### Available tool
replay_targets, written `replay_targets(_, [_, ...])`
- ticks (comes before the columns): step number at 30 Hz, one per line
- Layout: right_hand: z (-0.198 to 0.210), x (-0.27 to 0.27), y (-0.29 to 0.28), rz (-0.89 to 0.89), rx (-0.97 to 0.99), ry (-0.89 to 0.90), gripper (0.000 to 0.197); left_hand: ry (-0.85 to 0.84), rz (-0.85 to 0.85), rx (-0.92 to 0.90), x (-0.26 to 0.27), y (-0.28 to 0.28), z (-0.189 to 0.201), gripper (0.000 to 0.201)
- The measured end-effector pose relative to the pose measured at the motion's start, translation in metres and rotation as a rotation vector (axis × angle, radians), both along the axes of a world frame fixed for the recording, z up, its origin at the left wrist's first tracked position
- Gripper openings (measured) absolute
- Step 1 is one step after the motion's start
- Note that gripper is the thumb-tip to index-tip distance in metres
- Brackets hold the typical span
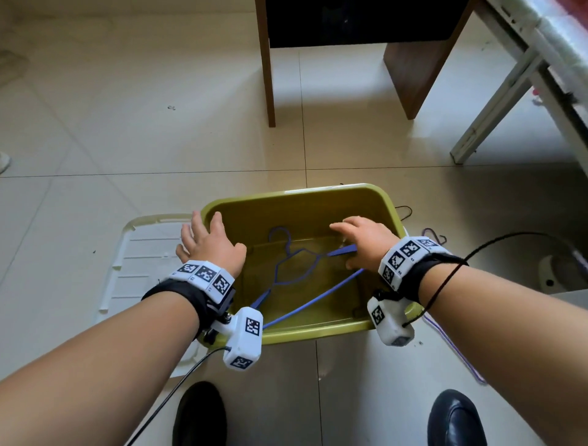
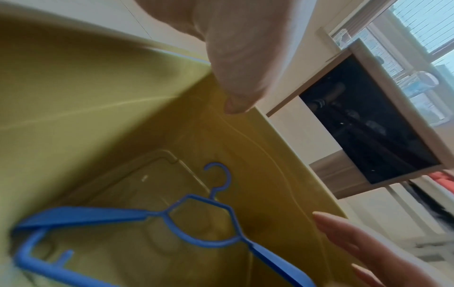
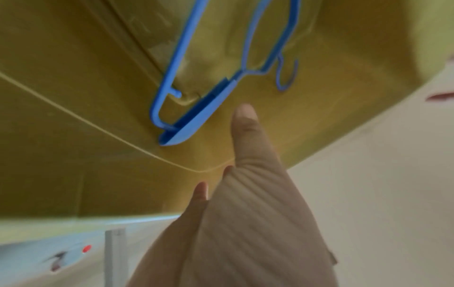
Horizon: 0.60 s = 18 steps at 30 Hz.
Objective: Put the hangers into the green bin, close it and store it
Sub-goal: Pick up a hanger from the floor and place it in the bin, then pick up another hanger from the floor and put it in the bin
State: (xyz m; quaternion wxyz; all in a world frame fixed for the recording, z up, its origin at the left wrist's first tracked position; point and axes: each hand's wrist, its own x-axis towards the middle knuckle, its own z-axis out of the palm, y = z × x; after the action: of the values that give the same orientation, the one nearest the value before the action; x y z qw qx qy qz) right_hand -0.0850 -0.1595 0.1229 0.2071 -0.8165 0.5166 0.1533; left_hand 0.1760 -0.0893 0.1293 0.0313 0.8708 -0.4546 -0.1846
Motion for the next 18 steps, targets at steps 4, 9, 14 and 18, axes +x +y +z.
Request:
replay_targets(4, [0.028, -0.026, -0.004, -0.275, -0.104, -0.36, 0.046, 0.059, -0.072, -0.077, -0.032, -0.007, 0.014, 0.071])
replay_targets(9, [0.037, -0.081, 0.001, -0.545, -0.178, -0.524, 0.027, 0.172, -0.184, -0.093, -0.091, -0.014, 0.027, 0.068])
replay_targets(14, [0.017, -0.14, 0.015, -0.742, -0.141, -0.513, 0.029, 0.182, -0.331, -0.091, -0.146, -0.024, 0.034, 0.068])
replay_targets(18, [-0.012, -0.175, 0.025, -0.969, -0.031, -0.531, 0.037, 0.215, -0.397, -0.071, -0.189, -0.036, 0.03, 0.069])
